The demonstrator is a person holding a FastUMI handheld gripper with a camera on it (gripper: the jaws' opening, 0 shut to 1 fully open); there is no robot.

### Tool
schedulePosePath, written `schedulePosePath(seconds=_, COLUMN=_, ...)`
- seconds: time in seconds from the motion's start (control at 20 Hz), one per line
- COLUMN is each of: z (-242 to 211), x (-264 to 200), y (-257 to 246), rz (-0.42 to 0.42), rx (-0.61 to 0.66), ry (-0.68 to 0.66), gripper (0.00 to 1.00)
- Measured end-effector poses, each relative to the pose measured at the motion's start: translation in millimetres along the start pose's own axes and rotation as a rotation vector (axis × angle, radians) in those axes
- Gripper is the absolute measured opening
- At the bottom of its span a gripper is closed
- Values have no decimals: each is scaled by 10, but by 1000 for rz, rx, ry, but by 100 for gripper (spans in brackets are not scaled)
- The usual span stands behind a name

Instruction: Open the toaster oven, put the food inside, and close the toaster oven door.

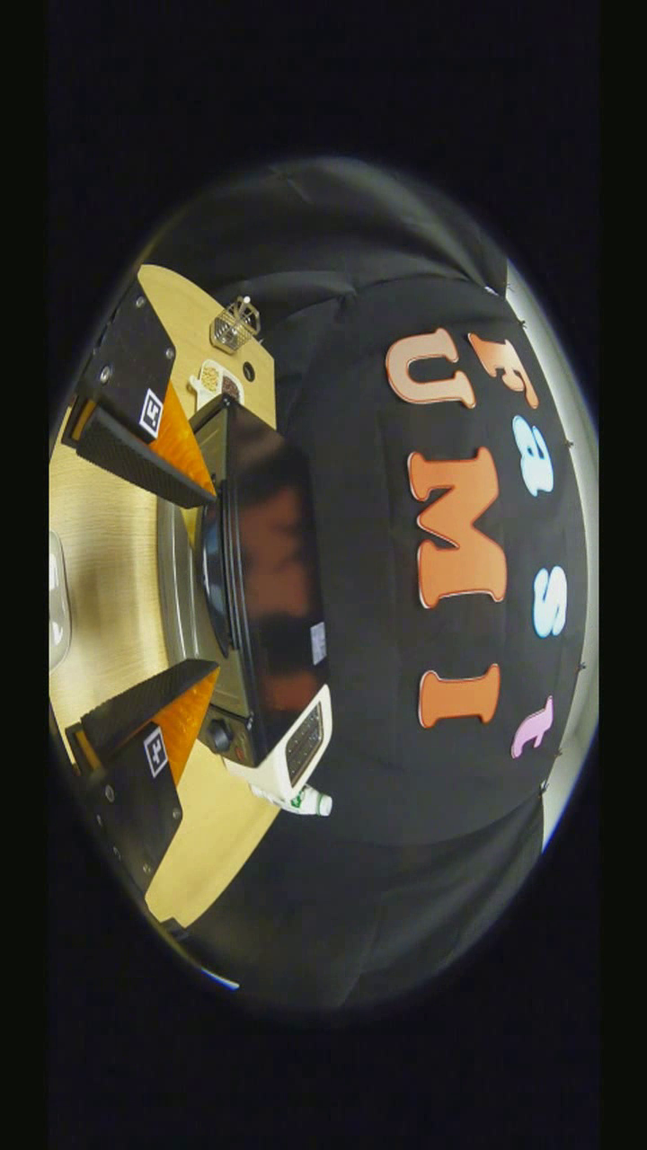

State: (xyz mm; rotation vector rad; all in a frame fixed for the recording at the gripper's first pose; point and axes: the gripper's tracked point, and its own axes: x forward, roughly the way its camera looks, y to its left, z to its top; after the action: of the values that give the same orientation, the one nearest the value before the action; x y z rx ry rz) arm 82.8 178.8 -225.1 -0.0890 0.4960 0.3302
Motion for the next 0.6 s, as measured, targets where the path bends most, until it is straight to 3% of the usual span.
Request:
schedulePosePath(seconds=0.45, z=1083, x=-761, y=-96, rz=-15, rx=11, ry=-141, gripper=100)
schedulePosePath(seconds=0.6, z=1330, x=-978, y=-21, rz=15, rx=46, ry=-180, gripper=100)
